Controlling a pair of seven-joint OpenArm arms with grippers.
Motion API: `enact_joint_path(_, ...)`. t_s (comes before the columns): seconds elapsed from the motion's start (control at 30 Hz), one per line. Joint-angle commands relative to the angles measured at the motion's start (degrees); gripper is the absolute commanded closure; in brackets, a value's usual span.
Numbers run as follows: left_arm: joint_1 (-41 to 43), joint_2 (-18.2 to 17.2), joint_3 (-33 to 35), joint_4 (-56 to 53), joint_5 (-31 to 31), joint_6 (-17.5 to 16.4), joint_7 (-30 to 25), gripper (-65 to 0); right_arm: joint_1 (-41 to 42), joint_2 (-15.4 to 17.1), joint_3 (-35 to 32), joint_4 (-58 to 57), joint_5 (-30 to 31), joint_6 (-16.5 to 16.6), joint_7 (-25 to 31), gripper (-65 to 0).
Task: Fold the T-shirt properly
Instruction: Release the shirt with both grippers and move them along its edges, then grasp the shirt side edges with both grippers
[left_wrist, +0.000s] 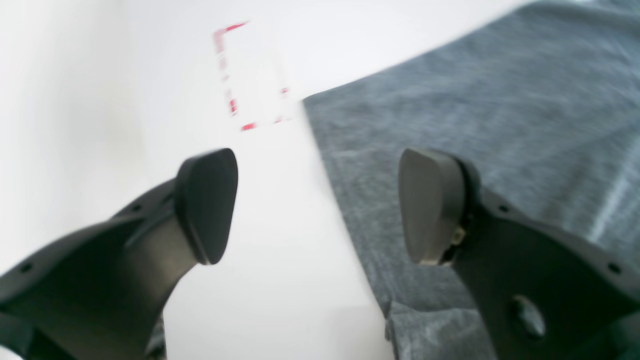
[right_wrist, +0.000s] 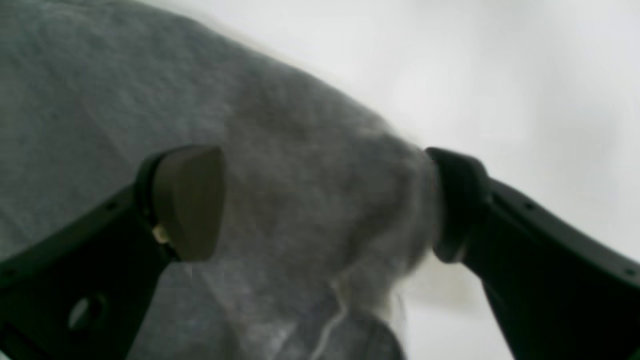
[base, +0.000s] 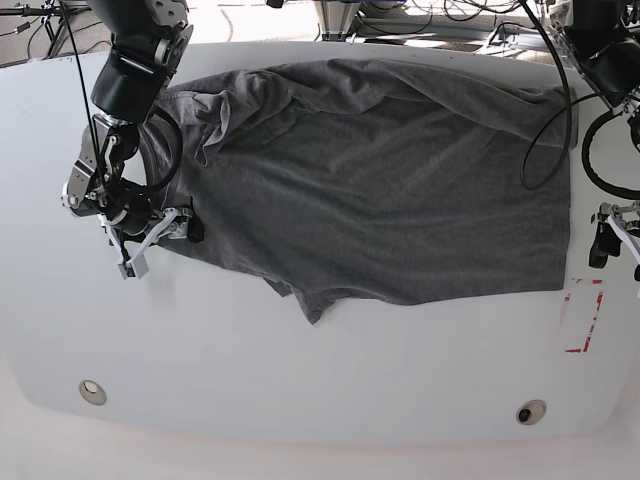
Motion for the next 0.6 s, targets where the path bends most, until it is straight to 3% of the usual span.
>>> enact_joint_path(0.0, -2.53, -1.03, -0.71, -3.32, 2.18, -0.36, -1.61, -46.5, 1.3, 0.71, 0.1, 0.85, 0.47, 0.12, 0.46, -54.4)
enact_joint_path(0.13, -3.67, -1.2, -0.54, -8.07, 4.73, -0.36, -6.27, -46.5, 1.3, -0.17, 0.1, 0.76, 0.47, 0.12, 0.64, -41.5)
enact_joint_path(0.4, -3.84, -1.56, -0.36, -19.58, 5.78, -0.36, -17.08, -46.5, 1.39, -0.08, 0.1, 0.76, 0.47, 0.12, 0.64, -3.5)
enact_joint_path(0.47, -3.93, -1.56, -0.36, -23.01, 5.78, -0.36, -19.81, -46.5, 1.39, -0.08, 0.1, 0.76, 0.47, 0.12, 0.64, 0.0)
enact_joint_path(0.57, -4.02, -1.56, -0.36, -28.02, 5.78, -0.36, -23.5, -46.9, 1.48, -0.08, 0.1, 0.76, 0.47, 0.12, 0.64, -0.3)
